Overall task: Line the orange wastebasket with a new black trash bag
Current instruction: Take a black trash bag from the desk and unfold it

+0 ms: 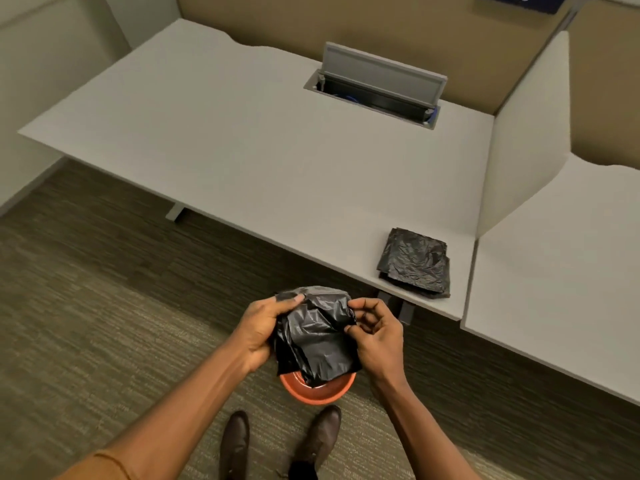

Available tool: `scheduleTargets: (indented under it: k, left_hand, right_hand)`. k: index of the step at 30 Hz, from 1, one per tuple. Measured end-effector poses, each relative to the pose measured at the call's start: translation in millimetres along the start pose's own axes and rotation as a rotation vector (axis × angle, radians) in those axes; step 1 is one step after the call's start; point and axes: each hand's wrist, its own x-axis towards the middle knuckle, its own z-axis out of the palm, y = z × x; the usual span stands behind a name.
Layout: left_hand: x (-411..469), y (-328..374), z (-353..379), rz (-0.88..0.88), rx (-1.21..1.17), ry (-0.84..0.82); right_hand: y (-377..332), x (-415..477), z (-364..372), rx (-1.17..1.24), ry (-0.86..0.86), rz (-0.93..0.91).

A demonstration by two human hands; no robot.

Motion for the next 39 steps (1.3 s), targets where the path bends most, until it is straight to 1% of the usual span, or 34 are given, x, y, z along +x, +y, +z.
scheduleTargets:
  k: [3,5,7,8,10,11,13,15,18,22,24,25,26,28,29,30,31,32,34,36,38,39]
  left_hand:
    - [-14,3,-16,0.102,0.149,0.117]
    - [-19,4,-28,0.161,0.24,0.175]
    - [-25,5,-43,0.229,0.364,0.218]
    - [-27,6,-50,0.287,0.475,0.238]
    - [-30,9,-67,0.389,0.701,0.235]
    - [-32,10,-74,0.413,0.782,0.215]
    - [-38,13,-88,0.444,0.893,0.145]
    - [-45,15,-102,0.465,0.936,0.085]
    - [-51,18,-124,0.417,0.829,0.018]
    - [-62,28,-152,0.295,0.654,0.075]
    - [-72,40,-164,0.175,0.558,0.094]
    - [-75,46,-169,0.087,0.468,0.115]
    - [-77,50,-174,-0.015,0.339,0.145]
    - [-84,59,-179,-0.205,0.114,0.204]
    - [-87,62,-180,-0.272,0.045,0.21]
    - [-88,63,-180,-0.305,0.0,0.208]
    - [-89,64,-180,-0.313,-0.025,0.208]
    - [-88,63,-180,-0.308,-0.046,0.218]
    - [-91,61,-175,-0.289,-0.078,0.24]
    - [-96,59,-167,-0.26,-0.061,0.24]
    - [-103,58,-159,-0.24,-0.046,0.23]
    - [-106,57,-155,-0.23,-0.056,0.213]
  right_hand:
    - [8,-8,26,0.002,-0.034,0.043]
    - [8,-12,44,0.051,-0.01,0.094]
    - [10,-13,62,0.078,-0.01,0.202]
    - [12,-13,69,0.059,-0.032,0.256]
    - [15,-14,84,0.021,-0.104,0.325]
    - [18,-16,92,0.022,-0.134,0.345]
    - [21,-22,107,0.092,-0.165,0.369]
    - [18,-30,122,0.242,-0.146,0.393]
    - [14,-41,140,0.426,-0.019,0.406]
    - [12,-45,153,0.62,0.215,0.355]
    - [6,-47,153,0.569,0.298,0.339]
    - [5,-48,151,0.486,0.316,0.342]
    - [7,-48,149,0.355,0.318,0.344]
    - [8,-54,147,-0.082,0.249,0.324]
    - [5,-59,148,-0.301,0.174,0.287]
    - [4,-65,149,-0.449,0.103,0.233]
    - [-2,-73,154,-0.503,0.045,0.168]
    - [-9,-82,159,-0.495,-0.007,0.092]
    - [-20,-102,171,-0.417,-0.092,-0.104]
    - [-31,-120,182,-0.342,-0.191,-0.275]
    - [-32,-129,190,-0.403,-0.253,-0.412]
    - [-30,-130,192,-0.452,-0.243,-0.447]
